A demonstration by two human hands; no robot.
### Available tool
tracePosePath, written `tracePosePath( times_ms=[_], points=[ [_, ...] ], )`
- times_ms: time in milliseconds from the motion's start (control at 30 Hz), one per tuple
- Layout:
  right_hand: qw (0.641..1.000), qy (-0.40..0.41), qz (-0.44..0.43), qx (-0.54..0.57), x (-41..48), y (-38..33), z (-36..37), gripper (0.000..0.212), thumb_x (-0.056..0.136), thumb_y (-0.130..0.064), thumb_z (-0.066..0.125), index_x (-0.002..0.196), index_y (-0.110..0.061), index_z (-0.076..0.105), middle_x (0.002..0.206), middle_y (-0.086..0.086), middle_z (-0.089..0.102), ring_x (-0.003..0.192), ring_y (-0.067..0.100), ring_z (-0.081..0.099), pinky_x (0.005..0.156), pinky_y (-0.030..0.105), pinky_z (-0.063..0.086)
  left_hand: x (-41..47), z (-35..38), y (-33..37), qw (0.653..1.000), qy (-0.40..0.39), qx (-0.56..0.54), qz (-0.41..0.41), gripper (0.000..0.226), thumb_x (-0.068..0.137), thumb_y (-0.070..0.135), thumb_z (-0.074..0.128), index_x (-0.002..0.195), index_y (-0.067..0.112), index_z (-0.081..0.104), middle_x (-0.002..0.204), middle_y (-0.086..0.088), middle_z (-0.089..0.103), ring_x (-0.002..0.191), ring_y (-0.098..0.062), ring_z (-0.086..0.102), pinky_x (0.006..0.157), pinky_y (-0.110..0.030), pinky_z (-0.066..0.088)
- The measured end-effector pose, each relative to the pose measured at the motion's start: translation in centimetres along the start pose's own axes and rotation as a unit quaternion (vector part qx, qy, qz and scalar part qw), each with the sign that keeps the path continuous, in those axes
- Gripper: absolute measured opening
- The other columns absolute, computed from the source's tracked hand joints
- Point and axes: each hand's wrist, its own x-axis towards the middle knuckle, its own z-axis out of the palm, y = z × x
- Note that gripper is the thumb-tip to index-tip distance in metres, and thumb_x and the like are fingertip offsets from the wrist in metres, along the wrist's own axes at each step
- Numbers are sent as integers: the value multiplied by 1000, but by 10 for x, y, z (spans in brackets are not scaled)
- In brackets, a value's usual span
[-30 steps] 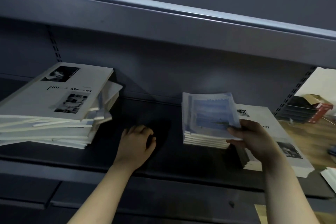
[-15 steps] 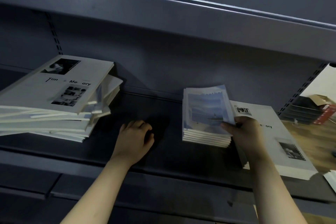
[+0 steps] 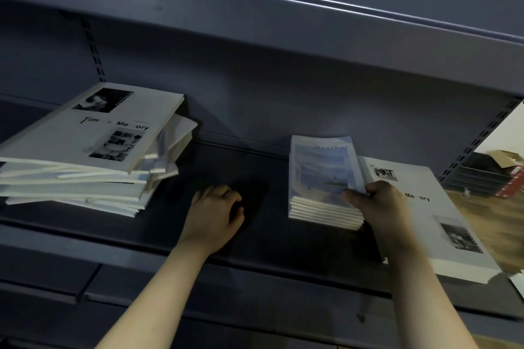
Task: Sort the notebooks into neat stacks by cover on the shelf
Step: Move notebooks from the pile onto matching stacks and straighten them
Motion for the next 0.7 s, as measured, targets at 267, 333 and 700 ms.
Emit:
tracePosePath(
  times_ms=[267,333,700],
  points=[
    [998,5,-17,-57,-10,-13,5,14,85,-22,68,84,-9,71,81,12,64,73,28,58,62,30,38,-1,-3,0,1000,-14,-7,8,27,90,33,52,113,24,62,114,5,57,106,-15,52,92,-30,38],
    [995,25,-24,-90,-17,-18,7,13,88,-19,62,90,-10,72,89,14,63,78,31,57,64,29,37,-3,-5,0,1000,-23,-17,11,29,91,34,50,116,25,61,117,6,56,108,-14,51,94,-29,38],
    [990,75,-120,17,-68,-75,56,7,89,-8,63,85,-11,68,83,0,65,76,13,56,71,24,39,-13,-94,-7,989,55,-107,83,26,89,31,53,112,23,64,111,7,61,93,-14,62,75,-31,52]
  ],
)
